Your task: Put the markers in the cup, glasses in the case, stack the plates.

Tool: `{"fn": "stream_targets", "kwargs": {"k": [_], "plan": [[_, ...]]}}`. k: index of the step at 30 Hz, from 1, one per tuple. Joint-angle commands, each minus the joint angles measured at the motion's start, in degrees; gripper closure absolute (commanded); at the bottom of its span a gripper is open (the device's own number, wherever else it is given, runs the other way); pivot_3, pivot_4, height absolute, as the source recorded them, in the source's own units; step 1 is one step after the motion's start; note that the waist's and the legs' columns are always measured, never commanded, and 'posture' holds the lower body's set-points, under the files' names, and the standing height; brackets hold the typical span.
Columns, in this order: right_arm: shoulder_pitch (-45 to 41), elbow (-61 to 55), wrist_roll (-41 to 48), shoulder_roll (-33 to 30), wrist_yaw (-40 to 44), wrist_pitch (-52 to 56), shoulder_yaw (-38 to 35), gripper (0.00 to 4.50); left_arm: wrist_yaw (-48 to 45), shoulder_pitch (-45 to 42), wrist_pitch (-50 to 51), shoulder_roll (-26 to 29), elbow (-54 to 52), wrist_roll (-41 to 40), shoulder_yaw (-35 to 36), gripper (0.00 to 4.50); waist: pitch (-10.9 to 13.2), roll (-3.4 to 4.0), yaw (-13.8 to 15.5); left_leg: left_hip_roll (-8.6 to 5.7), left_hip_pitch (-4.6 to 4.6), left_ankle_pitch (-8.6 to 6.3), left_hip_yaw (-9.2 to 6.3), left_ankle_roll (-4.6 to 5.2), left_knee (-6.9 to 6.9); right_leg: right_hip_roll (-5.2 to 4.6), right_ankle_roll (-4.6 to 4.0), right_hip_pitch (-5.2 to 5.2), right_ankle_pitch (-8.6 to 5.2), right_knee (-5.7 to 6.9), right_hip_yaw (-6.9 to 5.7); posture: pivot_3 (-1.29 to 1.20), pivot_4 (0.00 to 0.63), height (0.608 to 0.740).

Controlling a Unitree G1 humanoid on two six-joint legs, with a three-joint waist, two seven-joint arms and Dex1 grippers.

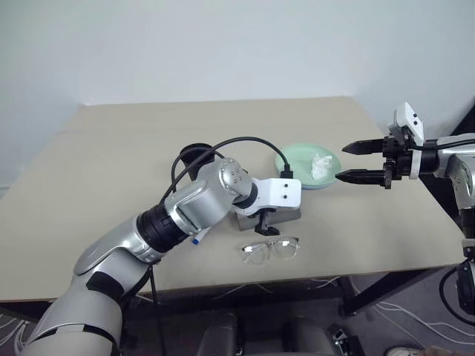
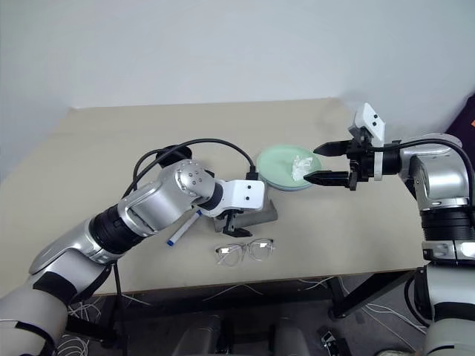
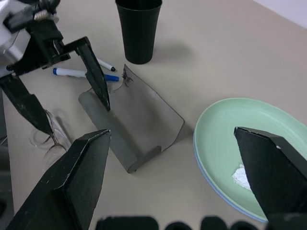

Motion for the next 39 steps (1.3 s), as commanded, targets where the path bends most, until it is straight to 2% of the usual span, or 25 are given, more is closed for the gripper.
{"fn": "stream_targets", "kwargs": {"k": [1, 5, 13, 25, 28, 33, 39], "plan": [[-0.1, -2.5, 1.5, -1.4, -0.7, 0.7, -1.9, 0.04, -1.0, -2.0, 0.4, -0.5, 0.6, 2.4, -0.8, 0.00, 0.0, 0.00, 0.0, 0.00, 0.00, -0.01, 0.00, 0.01, 0.03, -0.01, 0.00, 0.00, 0.00, 0.00, 0.00, 0.00, 0.000, 0.725], [1.2, -4.4, 2.2, -2.0, -1.2, 2.2, -2.0, 0.04, -2.6, -3.1, 3.5, -1.5, 2.3, 4.4, -3.9, 0.00, 0.0, 0.00, 0.0, 0.00, -0.01, -0.01, -0.01, 0.02, 0.05, -0.02, 0.00, 0.00, 0.00, 0.01, 0.00, 0.00, 0.000, 0.725], [2.2, -6.2, 3.3, -2.1, -2.6, 3.2, -1.8, 0.04, -3.4, -3.4, 8.0, -3.2, 2.1, 5.2, -5.3, 0.00, 0.0, 0.00, 0.0, 0.00, -0.01, -0.04, -0.03, 0.06, 0.11, -0.02, 0.01, 0.00, 0.00, 0.01, 0.00, 0.00, 0.000, 0.725], [2.4, -7.0, 3.8, -1.8, -4.2, 3.8, -1.2, 0.04, -3.0, -2.8, 8.6, -3.4, 1.9, 5.7, -6.3, 0.00, 0.0, 0.00, 0.0, 0.00, -0.02, -0.08, -0.03, 0.13, 0.19, -0.04, 0.01, 0.04, 0.00, 0.01, 0.01, 0.00, 0.000, 0.725], [2.3, -6.9, 3.9, -1.7, -4.4, 3.8, -1.2, 0.00, -3.0, -2.6, 8.6, -3.4, 1.9, 5.8, -6.5, 0.57, 0.0, 0.00, 0.0, 0.00, -0.02, -0.09, -0.03, 0.14, 0.21, -0.04, 0.01, 0.04, 0.00, 0.01, 0.01, 0.00, 0.000, 0.725], [2.4, -7.2, 4.1, -1.7, -4.6, 4.0, -1.2, 0.00, -3.3, -2.4, 8.7, -3.3, 1.8, 5.8, -6.8, 2.20, 0.0, 0.00, 0.0, 0.00, -0.02, -0.09, -0.02, 0.14, 0.22, -0.04, 0.01, 0.04, 0.00, 0.01, 0.01, 0.00, 0.000, 0.725], [2.2, -7.5, 4.3, -1.7, -4.7, 3.9, -1.0, 0.00, -3.8, -2.0, 8.4, -2.8, 1.5, 5.9, -7.7, 4.43, 0.0, 0.00, 0.0, 0.00, -0.02, -0.09, -0.03, 0.15, 0.23, -0.04, 0.01, 0.05, 0.00, 0.01, 0.00, 0.00, 0.000, 0.725]]}}
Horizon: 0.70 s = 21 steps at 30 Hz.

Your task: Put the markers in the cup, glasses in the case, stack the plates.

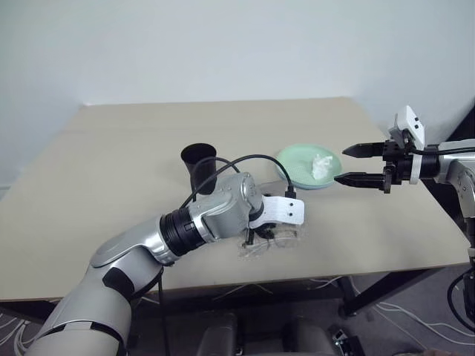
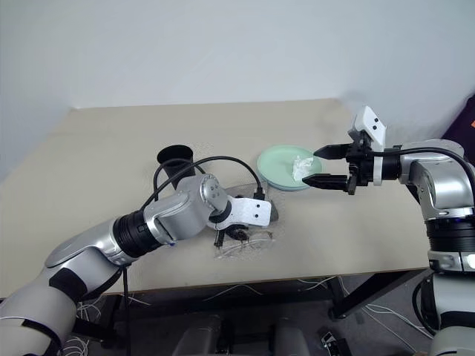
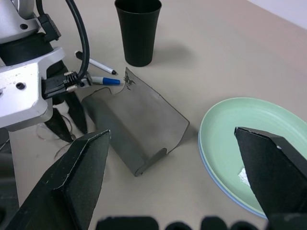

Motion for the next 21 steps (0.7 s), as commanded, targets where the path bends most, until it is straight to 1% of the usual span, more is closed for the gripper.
{"fn": "stream_targets", "kwargs": {"k": [1, 15, 21], "plan": [[-0.7, -1.7, 0.9, -0.5, -0.2, -0.1, -0.9, 0.00, -0.3, -0.8, -0.4, 0.4, -1.2, 1.0, -0.1, 4.48, 0.0, 0.00, 0.0, 0.00, 0.00, 0.00, 0.00, 0.00, 0.01, 0.00, 0.00, 0.00, 0.00, 0.00, 0.00, 0.00, 0.000, 0.725], [-1.9, -0.3, 0.3, -0.2, -0.2, -0.8, -0.4, 0.00, 0.0, -1.2, -1.8, 0.1, 0.5, 1.6, 1.4, 4.48, 0.0, 0.00, 0.0, 0.00, -0.01, -0.01, 0.00, 0.01, 0.03, 0.00, 0.00, 0.00, 0.00, 0.00, 0.00, 0.00, 0.000, 0.725], [-2.2, 0.1, 0.2, -0.2, -0.3, -1.1, -0.1, 0.00, -0.1, -1.9, -7.3, 0.9, 1.8, 3.5, 1.3, 4.48, 0.0, 0.00, 0.0, 0.00, -0.01, -0.01, 0.01, 0.02, 0.04, -0.01, 0.00, 0.00, 0.00, 0.00, 0.01, 0.00, 0.000, 0.725]]}}
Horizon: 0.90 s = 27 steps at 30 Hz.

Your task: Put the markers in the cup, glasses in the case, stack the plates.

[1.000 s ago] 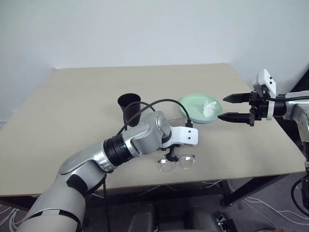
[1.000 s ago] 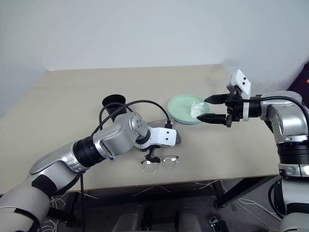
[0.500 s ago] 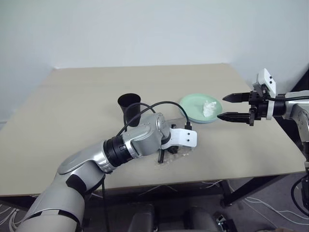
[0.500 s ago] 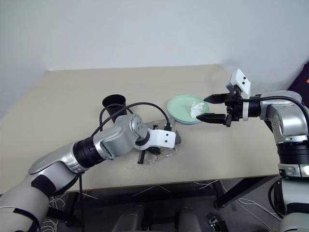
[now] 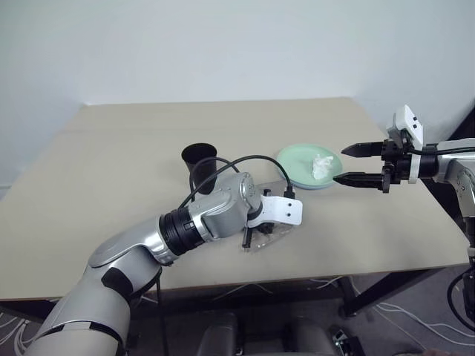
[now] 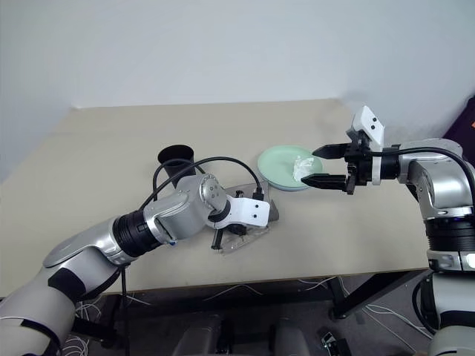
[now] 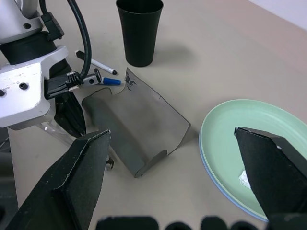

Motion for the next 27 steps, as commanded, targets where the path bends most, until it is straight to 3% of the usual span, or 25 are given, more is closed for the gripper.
{"fn": "stream_targets", "kwargs": {"k": [1, 3, 14, 27], "plan": [[-1.9, 0.0, 0.2, -0.2, -0.1, -0.9, -0.7, 0.00, -0.2, -1.9, -3.1, 0.4, 0.2, 1.8, 1.8, 4.31, 0.0, 0.00, 0.0, 0.00, 0.00, 0.00, 0.00, 0.00, 0.00, 0.00, 0.00, 0.00, 0.00, 0.00, 0.00, 0.00, 0.000, 0.725], [-2.0, 0.2, 0.1, -0.2, -0.1, -1.0, -0.5, 0.00, -0.6, -2.2, -3.9, 0.0, 0.6, 1.5, 2.9, 3.91, 0.0, 0.00, 0.0, 0.00, -0.01, 0.00, 0.00, 0.00, 0.00, 0.00, 0.00, -0.01, 0.00, 0.00, 0.00, 0.00, 0.000, 0.725], [-2.7, 1.3, -0.1, 0.2, -0.2, -1.6, 0.0, 0.00, 0.2, -2.3, -3.6, -2.1, 2.9, 2.7, 5.6, 0.09, 0.0, 0.00, 0.0, 0.00, -0.06, -0.04, 0.01, 0.06, 0.09, 0.01, 0.00, -0.01, 0.00, 0.00, -0.01, 0.00, 0.000, 0.725], [-2.3, 1.3, 0.0, 0.5, -0.5, -1.9, 0.3, 0.00, 0.4, -0.9, 1.7, -3.8, 2.3, 2.3, 4.6, 0.09, 0.0, 0.00, 0.0, 0.00, -0.08, -0.06, 0.00, 0.10, 0.19, 0.01, 0.02, 0.00, 0.01, 0.03, -0.01, 0.00, 0.000, 0.725]]}}
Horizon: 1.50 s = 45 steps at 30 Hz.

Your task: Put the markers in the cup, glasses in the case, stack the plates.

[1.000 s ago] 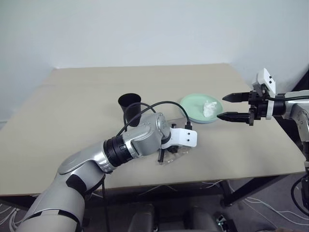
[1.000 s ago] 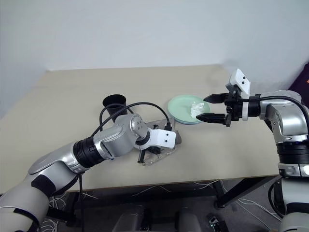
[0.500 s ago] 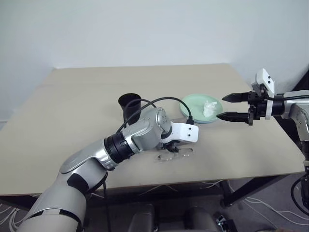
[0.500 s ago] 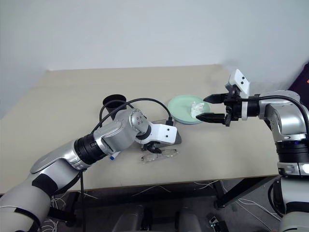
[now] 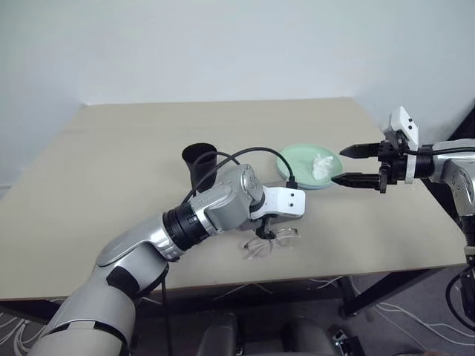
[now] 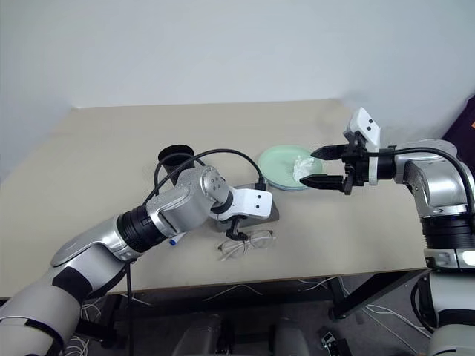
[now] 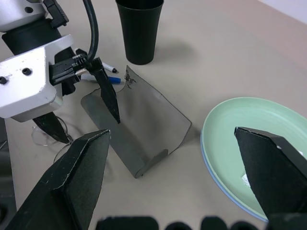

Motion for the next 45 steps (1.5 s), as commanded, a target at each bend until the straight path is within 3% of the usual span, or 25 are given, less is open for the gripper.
{"fn": "stream_targets", "kwargs": {"k": [1, 15, 24, 27, 37, 45], "plan": [[-1.6, -0.8, 0.2, -0.1, -0.4, -0.8, -1.1, 0.00, 0.3, -0.7, 1.7, -0.7, -1.4, 0.5, 0.9, 0.09, 0.0, 0.00, 0.0, 0.00, 0.00, 0.00, 0.00, 0.00, 0.01, 0.00, 0.00, 0.00, 0.00, 0.00, 0.00, 0.00, 0.000, 0.725], [-1.2, -1.4, 0.3, 0.0, -0.7, -0.6, -1.2, 0.00, -0.7, -2.7, 13.3, -3.4, -1.2, -1.8, -1.6, 0.09, 0.0, 0.00, 0.0, 0.00, -0.01, -0.02, -0.01, 0.02, 0.03, 0.01, 0.01, 0.00, 0.01, 0.00, 0.00, 0.00, 0.000, 0.725], [-1.0, -1.4, 0.4, 0.0, -1.0, -0.6, -1.2, 0.00, 0.0, -3.0, 15.1, -3.1, -2.1, -3.3, -3.0, 0.09, 0.0, 0.01, 0.0, 0.00, -0.01, -0.02, -0.02, 0.02, 0.03, 0.00, 0.02, 0.00, 0.01, 0.01, 0.00, 0.00, 0.000, 0.725], [-1.0, -1.5, 0.4, 0.0, -1.1, -0.6, -1.2, 0.00, 0.1, -3.1, 14.9, -2.9, -2.3, -3.7, -3.5, 0.64, 0.0, 0.01, 0.0, 0.00, -0.01, -0.02, -0.01, 0.02, 0.03, -0.01, 0.02, 0.00, 0.01, 0.01, 0.01, 0.00, 0.000, 0.725], [-0.9, -1.5, 0.4, 0.1, -1.3, -0.6, -1.2, 0.00, 0.8, -3.2, 14.4, -1.9, -3.1, -5.4, -4.4, 4.33, 0.0, 0.01, 0.0, 0.00, -0.01, -0.02, -0.02, 0.02, 0.03, -0.02, 0.01, 0.00, 0.01, 0.01, 0.01, 0.00, 0.000, 0.725], [-1.2, -1.2, 0.3, 0.1, -1.3, -0.7, -1.1, 0.00, 1.0, -4.6, 13.5, -2.0, -2.5, -6.8, -1.8, 4.47, 0.0, 0.01, 0.0, 0.00, -0.01, -0.02, -0.01, 0.02, 0.03, -0.03, 0.01, -0.01, 0.01, 0.01, 0.01, 0.00, 0.000, 0.725]]}}
